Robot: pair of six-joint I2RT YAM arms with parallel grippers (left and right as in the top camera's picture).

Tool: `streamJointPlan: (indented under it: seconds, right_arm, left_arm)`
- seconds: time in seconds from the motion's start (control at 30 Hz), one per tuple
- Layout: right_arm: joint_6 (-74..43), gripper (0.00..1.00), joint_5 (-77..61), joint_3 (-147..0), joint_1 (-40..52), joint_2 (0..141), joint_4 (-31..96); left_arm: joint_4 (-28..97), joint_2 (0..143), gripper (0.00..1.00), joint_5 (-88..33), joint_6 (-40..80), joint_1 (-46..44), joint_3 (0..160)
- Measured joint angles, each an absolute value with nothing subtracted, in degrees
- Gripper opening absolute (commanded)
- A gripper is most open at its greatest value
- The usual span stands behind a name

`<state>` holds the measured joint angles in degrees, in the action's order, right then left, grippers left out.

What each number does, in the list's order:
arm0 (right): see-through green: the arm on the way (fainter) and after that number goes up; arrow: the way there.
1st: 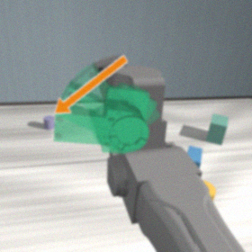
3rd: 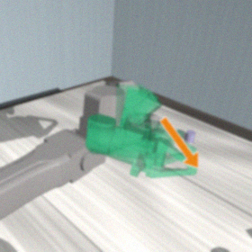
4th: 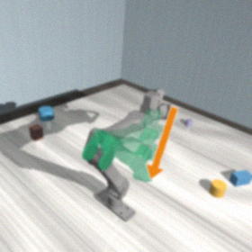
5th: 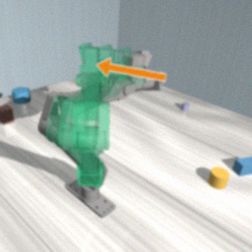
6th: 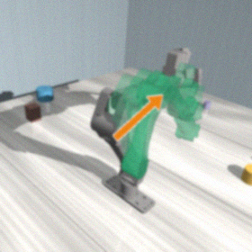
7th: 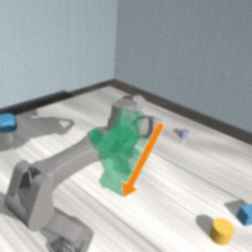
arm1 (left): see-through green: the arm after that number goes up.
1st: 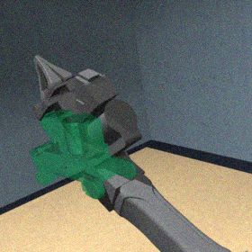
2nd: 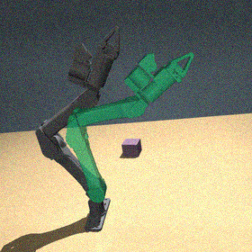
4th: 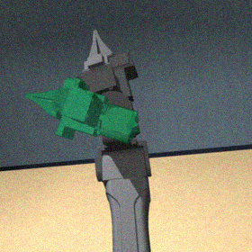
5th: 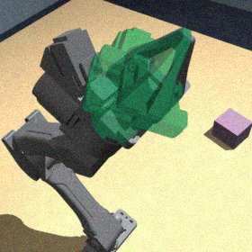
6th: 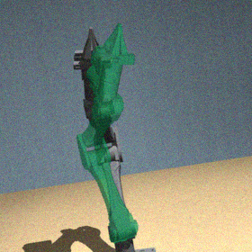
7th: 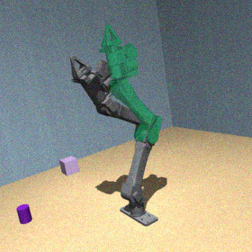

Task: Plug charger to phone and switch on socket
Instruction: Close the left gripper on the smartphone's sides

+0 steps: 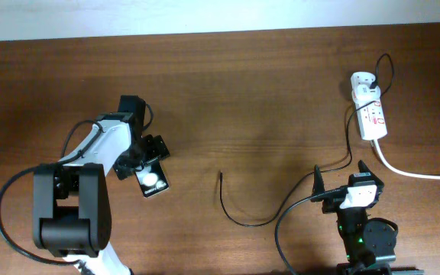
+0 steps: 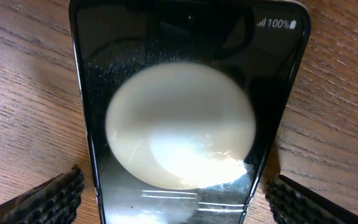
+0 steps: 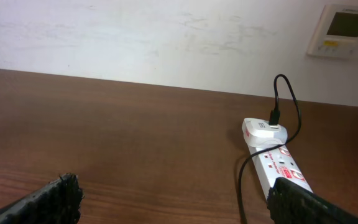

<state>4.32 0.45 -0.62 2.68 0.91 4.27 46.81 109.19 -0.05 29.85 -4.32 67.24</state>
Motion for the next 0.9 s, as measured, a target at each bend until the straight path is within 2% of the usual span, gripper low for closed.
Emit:
streamJointPlan:
  seconds: [0.2,0.27,0.33,0.37,0.6,0.77,0.83,0.87,0.9]
  right_arm:
    - [4.3,0.99,0.4,-0.6,2.7,0.9,4.3]
    - [4.3,0.98,0.4,-0.6,2.7,0.9,4.3]
    - [4.3,0.99,0.5,-0.6,2.7,0.9,4.3]
    - [4.3,0.99,0.4,-0.6,2.7,0.9,4.3]
    - [4.3,0.99,0.5,-0.6,2.7,0.9,4.3]
    - [4.3,0.99,0.4,-0.6,2.7,0.9,4.3]
    - [4.3,0.99,0.5,-0.6,2.7,0.9,4.3]
    - [4.3,0.99,0.5,-0.6,2.7,0.9,4.3]
    - [4.3,0.99,0.4,-0.6,2.7,0.9,4.3]
  left_arm:
    - [46.8,109.2,0.98,-0.1,29.8,-4.3,67.2]
    - [46.8,109.2,0.91,0.0,29.9,-4.3,67.2]
    - [46.8,109.2,0.79,0.0,30.0,-4.3,67.2]
    - [46.8,109.2,0.77,0.0,30.0,-4.3,67.2]
    - [46.8,109.2,0.77,0.0,30.0,-4.3,67.2]
    - [46.8,109.2,0.73,0.0,30.0,-4.3,67.2]
    - [46.8,109.2,0.77,0.0,30.0,-4.3,67.2]
    - [46.8,109.2,0.82,0.0,30.0,-4.3,67.2]
    - [46.8,109.2,0.94,0.0,30.1,-4.3,67.2]
